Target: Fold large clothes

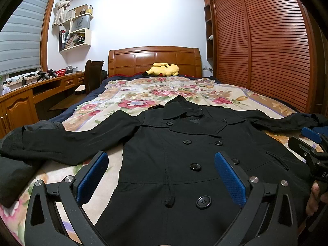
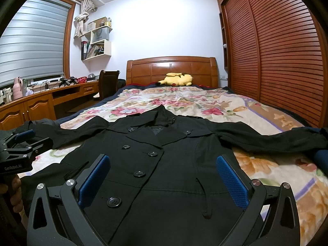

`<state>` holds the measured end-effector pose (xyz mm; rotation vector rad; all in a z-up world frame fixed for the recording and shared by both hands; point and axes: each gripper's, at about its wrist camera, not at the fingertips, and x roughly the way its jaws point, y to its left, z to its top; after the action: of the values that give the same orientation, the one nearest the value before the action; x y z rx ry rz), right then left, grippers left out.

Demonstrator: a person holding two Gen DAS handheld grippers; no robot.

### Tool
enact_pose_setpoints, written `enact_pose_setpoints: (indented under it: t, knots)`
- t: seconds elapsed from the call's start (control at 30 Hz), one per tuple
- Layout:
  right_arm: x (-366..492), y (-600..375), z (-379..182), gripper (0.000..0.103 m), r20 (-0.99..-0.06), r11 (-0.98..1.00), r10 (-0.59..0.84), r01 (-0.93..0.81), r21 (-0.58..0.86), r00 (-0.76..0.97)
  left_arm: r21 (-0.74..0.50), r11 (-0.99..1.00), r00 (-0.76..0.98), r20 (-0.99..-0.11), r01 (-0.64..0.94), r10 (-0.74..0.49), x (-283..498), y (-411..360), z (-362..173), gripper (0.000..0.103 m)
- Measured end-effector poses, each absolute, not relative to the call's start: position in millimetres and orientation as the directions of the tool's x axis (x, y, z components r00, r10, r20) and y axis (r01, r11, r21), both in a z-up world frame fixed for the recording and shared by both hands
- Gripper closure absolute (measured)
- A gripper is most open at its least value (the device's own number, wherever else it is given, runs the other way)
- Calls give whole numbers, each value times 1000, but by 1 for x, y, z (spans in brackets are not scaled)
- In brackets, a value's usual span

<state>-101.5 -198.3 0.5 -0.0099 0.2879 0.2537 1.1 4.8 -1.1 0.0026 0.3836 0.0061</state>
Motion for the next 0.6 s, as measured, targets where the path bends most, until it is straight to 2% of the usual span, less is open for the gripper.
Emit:
enact_pose_setpoints:
  t: [0.6]
  knots:
    - [-103,-198,0,0,-281,968,247,-250,27,927,4,1000,927,-376,-6,7,1,4,-1,0]
